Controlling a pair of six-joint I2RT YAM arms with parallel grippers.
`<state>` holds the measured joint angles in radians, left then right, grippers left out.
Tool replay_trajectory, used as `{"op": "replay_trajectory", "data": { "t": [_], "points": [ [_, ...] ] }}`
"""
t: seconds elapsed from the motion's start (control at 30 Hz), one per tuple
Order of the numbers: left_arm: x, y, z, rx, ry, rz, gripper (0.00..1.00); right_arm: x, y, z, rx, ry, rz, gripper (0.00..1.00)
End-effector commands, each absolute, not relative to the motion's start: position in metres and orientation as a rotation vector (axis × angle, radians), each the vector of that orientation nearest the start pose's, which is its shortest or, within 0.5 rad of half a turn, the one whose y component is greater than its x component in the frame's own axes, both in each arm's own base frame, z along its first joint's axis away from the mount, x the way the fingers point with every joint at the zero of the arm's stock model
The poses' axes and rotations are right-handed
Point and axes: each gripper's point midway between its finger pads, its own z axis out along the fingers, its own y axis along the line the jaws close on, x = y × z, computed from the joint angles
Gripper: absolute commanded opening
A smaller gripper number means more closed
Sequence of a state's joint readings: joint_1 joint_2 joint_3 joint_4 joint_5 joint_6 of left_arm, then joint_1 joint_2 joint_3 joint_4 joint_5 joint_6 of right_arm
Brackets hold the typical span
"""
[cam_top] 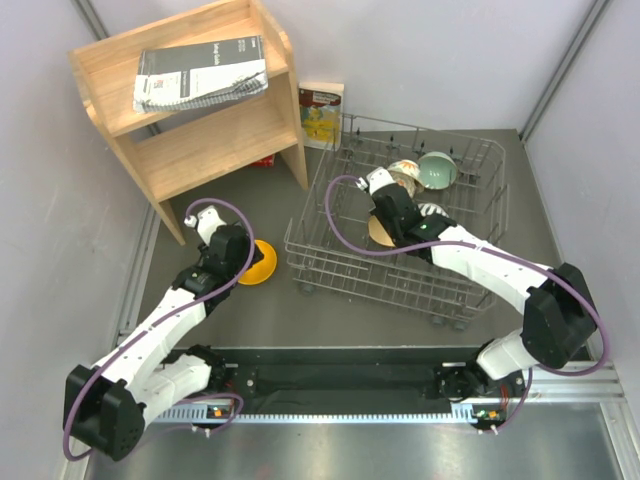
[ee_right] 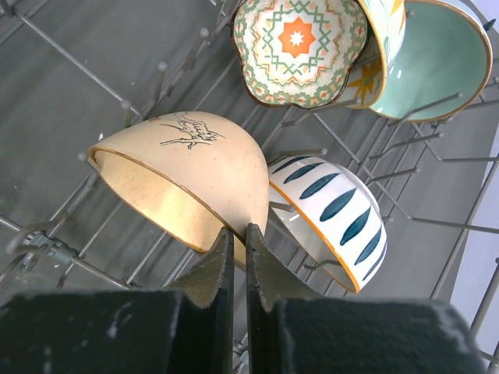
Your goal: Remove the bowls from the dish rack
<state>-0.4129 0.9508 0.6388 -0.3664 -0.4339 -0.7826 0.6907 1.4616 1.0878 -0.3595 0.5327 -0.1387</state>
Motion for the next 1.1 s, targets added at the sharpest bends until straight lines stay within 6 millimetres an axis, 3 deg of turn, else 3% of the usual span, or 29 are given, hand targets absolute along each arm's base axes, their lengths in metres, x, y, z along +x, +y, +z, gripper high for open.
{"op": "replay_trajectory", "data": {
  "t": [0.0, 0.07, 0.1, 0.13, 0.17, 0.67, 0.8, 0.83, 0.87, 0.93, 0.97, 1.07],
  "points": [
    [0.289, -0.074, 0.14, -0.617, 2.055, -0.209, 0.65, 0.373, 0.17, 0.208, -0.467, 1.972, -0.262, 0.0],
    [0.289, -0.075, 0.14, -0.616, 2.058, -0.211, 0.65, 0.372, 0.171, 0.209, -0.478, 1.972, -0.259, 0.0],
    [0.29, -0.075, 0.14, -0.616, 2.058, -0.211, 0.65, 0.372, 0.171, 0.208, -0.483, 1.976, -0.262, 0.09],
    [0.29, -0.076, 0.14, -0.616, 2.059, -0.215, 0.65, 0.373, 0.171, 0.207, -0.484, 1.98, -0.268, 0.25],
    [0.29, -0.075, 0.138, -0.614, 2.062, -0.212, 0.66, 0.374, 0.171, 0.206, -0.486, 1.981, -0.272, 0.48],
    [0.29, -0.075, 0.139, -0.611, 2.063, -0.205, 0.65, 0.385, 0.183, 0.183, -0.513, 2.015, -0.237, 0.57],
    [0.289, -0.075, 0.137, -0.611, 2.069, -0.203, 0.66, 0.389, 0.183, 0.176, -0.509, 2.026, -0.242, 0.52],
    [0.289, -0.075, 0.138, -0.611, 2.065, -0.206, 0.65, 0.39, 0.183, 0.174, -0.508, 2.029, -0.245, 0.46],
    [0.289, -0.075, 0.137, -0.611, 2.068, -0.204, 0.65, 0.391, 0.182, 0.175, -0.504, 2.026, -0.247, 0.34],
    [0.289, -0.075, 0.138, -0.611, 2.065, -0.206, 0.65, 0.393, 0.182, 0.174, -0.497, 2.025, -0.25, 0.28],
    [0.289, -0.075, 0.138, -0.611, 2.067, -0.205, 0.65, 0.393, 0.181, 0.173, -0.498, 2.029, -0.253, 0.14],
    [0.289, -0.075, 0.137, -0.611, 2.068, -0.204, 0.65, 0.392, 0.181, 0.171, -0.503, 2.03, -0.255, 0.0]
  ]
}}
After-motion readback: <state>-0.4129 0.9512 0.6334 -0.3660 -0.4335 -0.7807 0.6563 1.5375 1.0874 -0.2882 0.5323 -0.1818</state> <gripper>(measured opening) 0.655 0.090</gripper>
